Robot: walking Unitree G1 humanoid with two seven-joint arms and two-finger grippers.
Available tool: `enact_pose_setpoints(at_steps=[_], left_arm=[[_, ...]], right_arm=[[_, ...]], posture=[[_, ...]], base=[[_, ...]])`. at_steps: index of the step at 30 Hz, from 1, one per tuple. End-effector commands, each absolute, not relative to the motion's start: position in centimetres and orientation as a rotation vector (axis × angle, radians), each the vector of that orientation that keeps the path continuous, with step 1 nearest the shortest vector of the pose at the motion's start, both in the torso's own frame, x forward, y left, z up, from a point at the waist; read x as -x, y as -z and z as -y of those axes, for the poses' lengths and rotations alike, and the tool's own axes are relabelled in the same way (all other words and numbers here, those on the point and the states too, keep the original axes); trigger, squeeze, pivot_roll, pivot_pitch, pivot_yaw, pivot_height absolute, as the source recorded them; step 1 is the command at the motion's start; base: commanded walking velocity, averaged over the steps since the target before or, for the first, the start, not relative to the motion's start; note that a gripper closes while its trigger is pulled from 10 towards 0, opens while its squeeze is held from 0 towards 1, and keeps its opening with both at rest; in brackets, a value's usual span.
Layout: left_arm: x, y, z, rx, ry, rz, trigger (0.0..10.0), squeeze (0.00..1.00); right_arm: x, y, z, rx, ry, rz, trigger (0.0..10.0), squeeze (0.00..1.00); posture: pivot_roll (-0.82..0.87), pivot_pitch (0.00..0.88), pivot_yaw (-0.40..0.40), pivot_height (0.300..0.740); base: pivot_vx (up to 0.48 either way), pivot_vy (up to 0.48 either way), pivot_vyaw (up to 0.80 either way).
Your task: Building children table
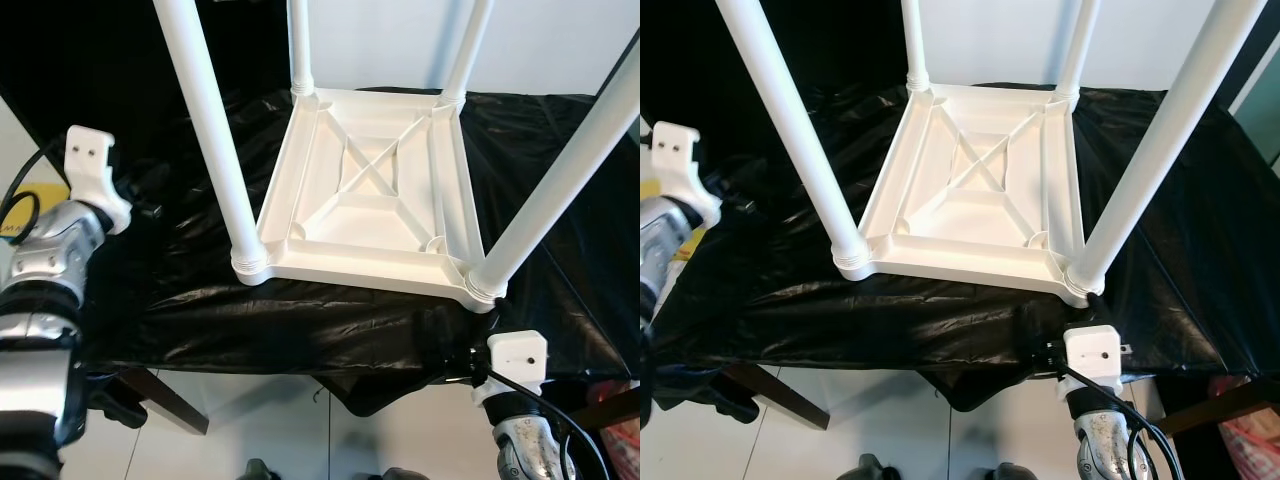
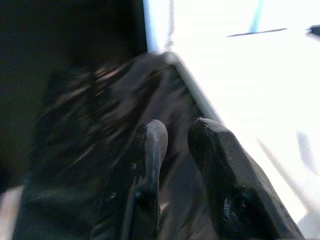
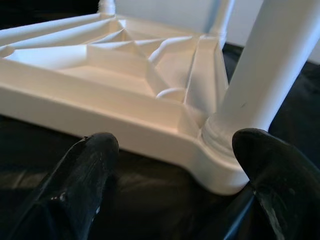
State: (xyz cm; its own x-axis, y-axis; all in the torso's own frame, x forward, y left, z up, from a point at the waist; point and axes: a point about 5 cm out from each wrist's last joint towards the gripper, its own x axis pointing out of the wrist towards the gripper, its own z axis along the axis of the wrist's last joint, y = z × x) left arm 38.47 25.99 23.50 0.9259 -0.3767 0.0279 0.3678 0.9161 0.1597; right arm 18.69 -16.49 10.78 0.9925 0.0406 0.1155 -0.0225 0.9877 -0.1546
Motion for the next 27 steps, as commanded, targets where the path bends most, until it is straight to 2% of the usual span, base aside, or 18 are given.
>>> enact_pose_setpoints(at_steps=[1,4,6,10,17,18,19,21,22,25,27], left_arm=[[-38.5,-23.1,-26.4,-0.152,0.328,0.046,10.0,0.0],[-39.4,-23.8,-24.9,-0.107,0.336,0.086,10.0,0.0],[-39.4,-23.8,-24.9,-0.107,0.336,0.086,10.0,0.0],[-40.3,-25.4,-21.9,0.045,0.467,0.172,10.0,0.0],[-40.3,-26.0,-20.6,0.11,0.577,0.207,10.0,0.0],[-40.2,-26.2,-19.6,0.145,0.677,0.218,10.0,0.0],[-40.2,-26.2,-19.6,0.145,0.677,0.218,10.0,0.0],[-39.5,-26.3,-18.1,0.194,0.895,0.234,10.0,0.0],[-39.5,-26.3,-18.1,0.194,0.895,0.234,10.0,0.0],[-38.7,-26.3,-16.8,0.22,1.103,0.244,10.0,0.0],[-38.4,-26.2,-16.4,0.23,1.163,0.246,10.0,0.0]], right_arm=[[-18.5,-10.1,16.6,0.143,-0.043,0.079,10.0,0.0],[-18.6,-9.7,16.6,0.123,-0.077,0.037,10.0,0.0],[-18.6,-9.7,16.6,0.123,-0.077,0.037,10.0,0.0],[-18.8,-8.7,17.1,0.074,-0.065,-0.046,10.0,0.0],[-19.0,-8.4,17.1,0.055,-0.054,-0.069,10.0,0.0],[-19.3,-8.3,17.0,0.044,-0.053,-0.075,10.0,0.0],[-19.3,-8.3,17.0,0.044,-0.053,-0.075,10.0,0.0],[-20.1,-8.1,17.1,0.017,-0.041,-0.087,10.0,0.0],[-20.1,-8.1,17.1,0.017,-0.041,-0.087,10.0,0.0],[-21.1,-7.8,17.2,-0.001,-0.031,-0.113,10.0,0.0],[-21.5,-7.7,17.3,0.003,-0.027,-0.126,10.0,0.0]], posture=[[-0.14,0.067,0.001,0.74],[-0.15,0.07,0.005,0.74],[-0.15,0.07,0.005,0.74],[-0.16,0.083,0.014,0.74],[-0.16,0.09,0.016,0.74],[-0.16,0.093,0.015,0.74],[-0.16,0.093,0.015,0.74],[-0.16,0.099,0.006,0.74],[-0.16,0.099,0.006,0.74],[-0.15,0.105,0.001,0.74],[-0.15,0.107,-0.002,0.74]], base=[[0.0,0.0,0.0],[0.0,0.0,0.0],[0.0,0.0,0.0],[0.0,0.0,0.0],[0.0,0.0,0.0],[0.0,0.0,0.0],[0.0,0.0,0.0],[0.0,0.0,0.0],[0.0,0.0,0.0],[0.0,0.0,0.0],[0.0,0.0,0.0]])
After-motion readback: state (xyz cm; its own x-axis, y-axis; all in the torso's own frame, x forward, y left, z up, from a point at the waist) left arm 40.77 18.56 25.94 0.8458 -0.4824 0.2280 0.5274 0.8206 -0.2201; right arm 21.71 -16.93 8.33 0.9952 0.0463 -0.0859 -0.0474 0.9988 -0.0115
